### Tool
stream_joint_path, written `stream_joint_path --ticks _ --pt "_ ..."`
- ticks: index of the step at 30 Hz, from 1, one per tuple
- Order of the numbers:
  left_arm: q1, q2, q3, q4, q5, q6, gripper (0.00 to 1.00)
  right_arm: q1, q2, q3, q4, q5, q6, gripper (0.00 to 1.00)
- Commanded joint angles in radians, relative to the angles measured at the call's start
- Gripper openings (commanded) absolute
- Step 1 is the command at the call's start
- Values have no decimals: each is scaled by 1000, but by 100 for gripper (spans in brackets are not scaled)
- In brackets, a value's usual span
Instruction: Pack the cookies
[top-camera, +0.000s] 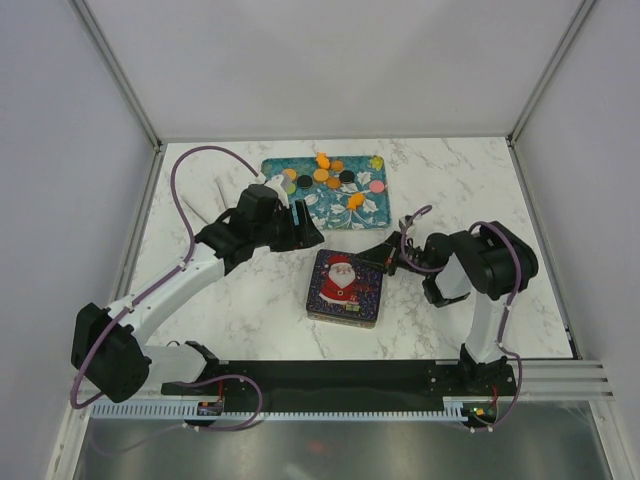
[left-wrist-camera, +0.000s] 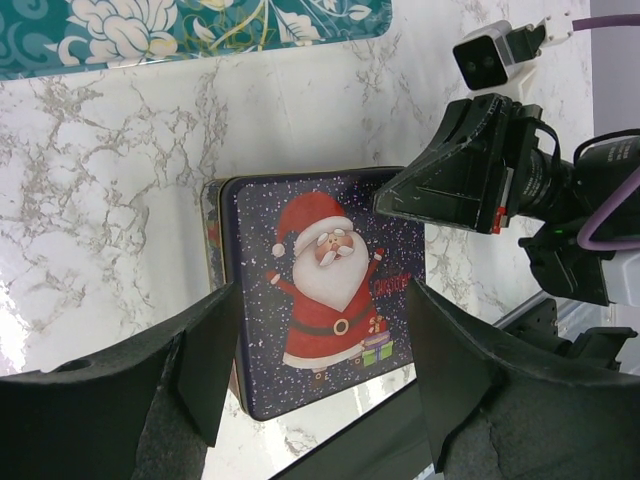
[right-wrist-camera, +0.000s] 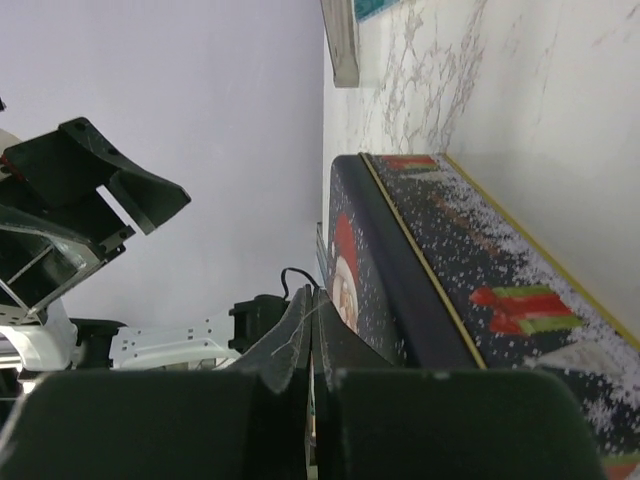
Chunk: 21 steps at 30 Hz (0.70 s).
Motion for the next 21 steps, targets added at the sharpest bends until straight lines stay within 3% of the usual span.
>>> stream_joint_path --ticks 1,8,9,10,11,12,16,18,19,21 --pt "2 -10 6 16 -1 42 74 -5 -95 -19 67 3 -110 1" --pt "2 -40 18 2 16 48 74 -7 -442 72 -559 47 -345 6" --pt "2 -48 19 2 21 50 74 -7 -533 102 -649 67 -382 7" --pt "2 -68 13 -5 25 53 74 -7 -632 136 -843 122 -476 9" --pt "2 -80 10 -5 29 54 74 -7 -632 136 -934 159 -523 10" --pt "2 -94 7 -8 27 57 74 -7 -737 167 -1019 191 -560 12" --pt "-1 -163 -1 -41 35 82 75 -7 -970 246 -1393 380 -715 31" --pt "-1 -207 -5 -59 36 103 75 -10 -1071 289 -1487 412 -745 39" --pt "-1 -223 -16 -68 35 110 75 -11 -1100 300 -1522 426 -758 52" --pt "-3 -267 -27 -77 36 125 75 -10 -1170 331 -1621 473 -782 63"
